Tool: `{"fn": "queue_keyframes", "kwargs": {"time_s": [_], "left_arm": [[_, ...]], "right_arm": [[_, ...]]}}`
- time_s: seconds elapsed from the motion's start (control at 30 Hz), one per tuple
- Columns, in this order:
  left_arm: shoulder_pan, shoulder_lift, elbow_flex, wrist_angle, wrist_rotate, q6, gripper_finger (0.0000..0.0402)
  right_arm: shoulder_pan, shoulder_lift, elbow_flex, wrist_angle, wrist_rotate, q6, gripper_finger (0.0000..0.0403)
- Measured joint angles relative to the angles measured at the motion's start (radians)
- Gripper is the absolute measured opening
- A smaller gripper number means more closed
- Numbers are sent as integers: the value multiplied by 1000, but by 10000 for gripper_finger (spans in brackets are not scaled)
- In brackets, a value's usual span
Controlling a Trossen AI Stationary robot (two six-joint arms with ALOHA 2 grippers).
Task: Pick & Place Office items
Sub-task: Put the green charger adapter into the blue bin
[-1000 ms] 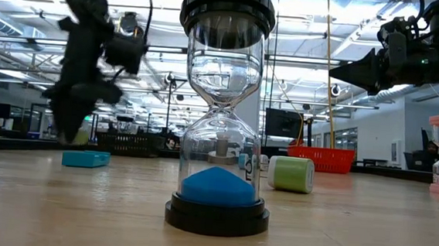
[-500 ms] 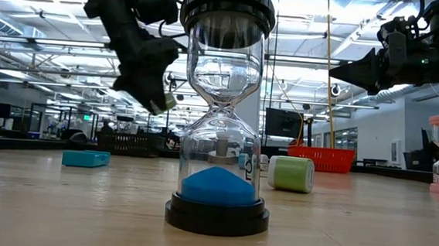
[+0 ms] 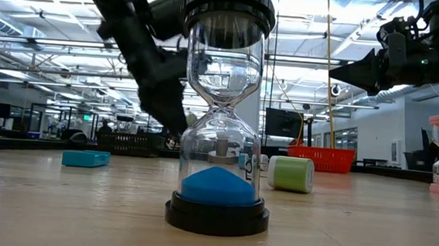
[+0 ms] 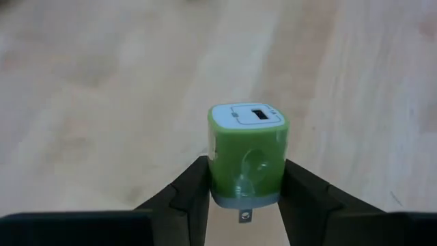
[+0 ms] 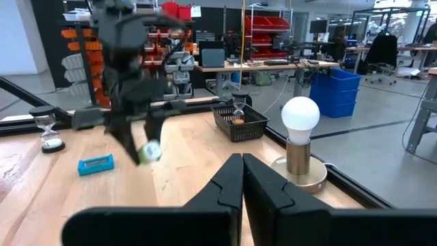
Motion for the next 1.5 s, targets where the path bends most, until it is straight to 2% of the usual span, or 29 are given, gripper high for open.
{"fn": "queue_keyframes", "kwargs": {"time_s": [0.13, 0.27, 0.53, 0.73, 0.83, 0.93, 1.03, 1.17, 1.27, 1.4, 1.5], "left_arm": [[-11, 114, 15, 134, 78, -4, 138], [-31, 204, 74, 223, 86, 30, 138], [-53, 333, 177, 240, 89, 101, 143], [-56, 320, 179, 201, 60, 110, 225], [-60, 285, 178, 174, 22, 143, 251], [-69, 230, 177, 115, -18, 181, 254], [-85, 156, 122, 144, -36, 219, 228], [-97, 43, -75, 401, -37, 240, 161], [-91, -22, -268, 745, -38, 248, 107], [-62, -40, -468, 1204, -58, 185, 50], [-35, -37, -567, 1408, -66, 154, 16]], "right_arm": [[0, 2, 0, -2, 0, 0, 4], [0, 2, 0, 0, 0, 0, 4], [0, 3, 0, 0, 0, 0, 4], [0, 4, 0, 0, 0, 0, 4], [0, 4, 0, 0, 0, 0, 4], [0, 3, 0, -1, 0, 0, 4], [0, 3, 0, 3, 0, 0, 4], [0, 3, 0, 29, 0, 0, 4], [0, 4, 0, 67, -1, 12, 4], [0, 9, -1, 136, -1, 97, 4], [-6, 30, -1, 223, -3, 122, 4]]}}
